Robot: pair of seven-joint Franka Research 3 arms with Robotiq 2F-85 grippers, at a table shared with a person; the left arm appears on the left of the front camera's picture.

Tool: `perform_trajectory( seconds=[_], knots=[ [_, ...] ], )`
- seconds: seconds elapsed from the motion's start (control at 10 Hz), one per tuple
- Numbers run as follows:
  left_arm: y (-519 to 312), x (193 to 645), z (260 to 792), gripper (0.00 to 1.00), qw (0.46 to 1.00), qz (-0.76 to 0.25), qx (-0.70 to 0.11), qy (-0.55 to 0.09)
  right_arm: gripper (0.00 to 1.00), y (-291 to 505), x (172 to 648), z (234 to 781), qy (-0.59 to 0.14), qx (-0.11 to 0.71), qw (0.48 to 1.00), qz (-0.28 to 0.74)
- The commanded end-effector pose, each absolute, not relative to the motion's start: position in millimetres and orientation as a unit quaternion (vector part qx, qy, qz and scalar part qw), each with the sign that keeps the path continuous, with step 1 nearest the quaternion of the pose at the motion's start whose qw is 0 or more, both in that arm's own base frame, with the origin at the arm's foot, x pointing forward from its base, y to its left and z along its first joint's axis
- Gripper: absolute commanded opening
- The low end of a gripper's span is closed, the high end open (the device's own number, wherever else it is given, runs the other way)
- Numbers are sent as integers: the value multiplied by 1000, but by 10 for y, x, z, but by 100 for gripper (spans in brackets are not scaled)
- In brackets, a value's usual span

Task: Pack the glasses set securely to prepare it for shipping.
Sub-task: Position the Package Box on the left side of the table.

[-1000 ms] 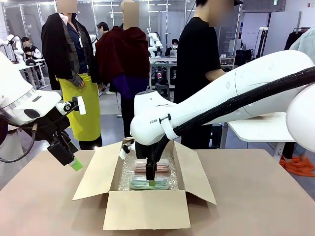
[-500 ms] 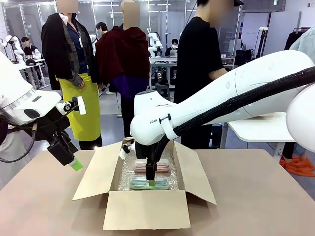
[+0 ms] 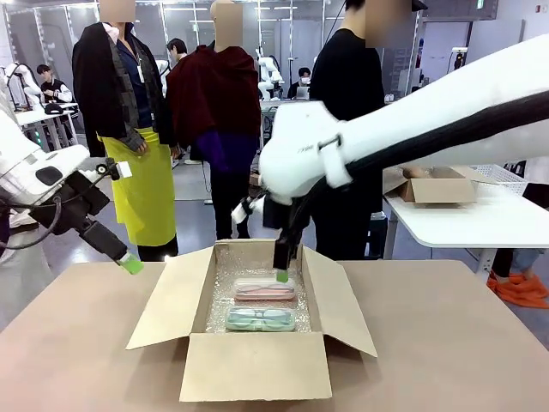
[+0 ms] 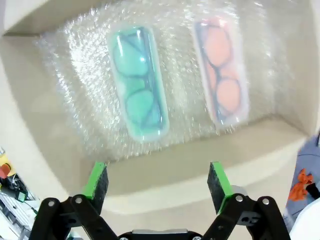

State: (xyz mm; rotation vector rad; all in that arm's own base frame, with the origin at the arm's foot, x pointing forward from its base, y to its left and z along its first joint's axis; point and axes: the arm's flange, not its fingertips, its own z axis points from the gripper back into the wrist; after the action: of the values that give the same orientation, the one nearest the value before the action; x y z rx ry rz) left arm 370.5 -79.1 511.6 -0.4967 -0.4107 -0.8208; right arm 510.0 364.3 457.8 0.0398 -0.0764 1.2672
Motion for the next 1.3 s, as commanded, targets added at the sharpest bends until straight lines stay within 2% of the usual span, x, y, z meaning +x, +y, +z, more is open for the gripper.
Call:
perform_trajectory(
  seconds=[0.0,0.2,0.4,0.7,1.0,1.1,1.2],
  knots=[
    [-661,3991,5079,100,873,-313,-326,-184,100,3294,4641,4737,-88,19,850,519],
    [-442,4253,4885,100,869,-250,-399,-153,100,2972,4363,4993,-124,19,888,442],
    [-223,4479,4721,100,851,-209,-458,-148,100,2559,4103,5160,-162,33,914,371],
    [187,4828,4373,100,795,-191,-561,-128,100,1934,3707,5345,-170,35,942,286],
    [380,5118,4153,100,782,-182,-579,-146,100,1588,3522,5520,-169,38,964,203],
    [379,5093,4193,100,784,-215,-568,-127,100,1624,3540,5536,-159,41,964,209],
    [388,4994,4074,100,793,-171,-569,-133,100,1573,3579,5509,-167,39,956,237]
  ],
)
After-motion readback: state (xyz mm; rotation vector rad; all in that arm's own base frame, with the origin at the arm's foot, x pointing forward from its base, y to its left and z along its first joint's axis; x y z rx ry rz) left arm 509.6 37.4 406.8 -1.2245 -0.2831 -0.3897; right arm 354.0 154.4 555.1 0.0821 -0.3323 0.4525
